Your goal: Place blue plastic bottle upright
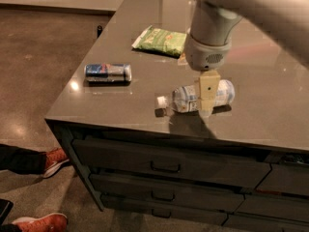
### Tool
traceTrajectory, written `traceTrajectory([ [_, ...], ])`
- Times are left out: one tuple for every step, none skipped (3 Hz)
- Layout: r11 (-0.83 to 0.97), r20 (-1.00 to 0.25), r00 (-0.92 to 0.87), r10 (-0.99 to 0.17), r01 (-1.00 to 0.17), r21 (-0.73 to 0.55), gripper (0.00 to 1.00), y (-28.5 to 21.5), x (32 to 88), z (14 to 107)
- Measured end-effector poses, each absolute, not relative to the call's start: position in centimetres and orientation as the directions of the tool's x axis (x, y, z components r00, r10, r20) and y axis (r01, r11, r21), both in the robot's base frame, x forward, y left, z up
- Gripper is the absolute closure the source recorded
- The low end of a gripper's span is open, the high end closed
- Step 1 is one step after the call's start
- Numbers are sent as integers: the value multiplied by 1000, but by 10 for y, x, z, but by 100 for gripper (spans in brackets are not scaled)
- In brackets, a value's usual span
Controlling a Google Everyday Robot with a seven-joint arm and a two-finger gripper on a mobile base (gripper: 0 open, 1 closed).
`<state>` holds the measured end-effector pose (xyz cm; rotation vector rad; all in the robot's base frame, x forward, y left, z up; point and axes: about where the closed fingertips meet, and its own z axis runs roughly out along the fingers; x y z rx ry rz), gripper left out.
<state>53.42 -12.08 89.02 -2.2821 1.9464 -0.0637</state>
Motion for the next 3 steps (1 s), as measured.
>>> traceTrajectory([
  [-173,-34,176,-984,-982,-68,2,-107,540,864],
  [-161,-24,162,-986,-986,-37,23,-103,542,852],
  [-139,-26,139,-990,-990,-9,47,-103,544,849],
])
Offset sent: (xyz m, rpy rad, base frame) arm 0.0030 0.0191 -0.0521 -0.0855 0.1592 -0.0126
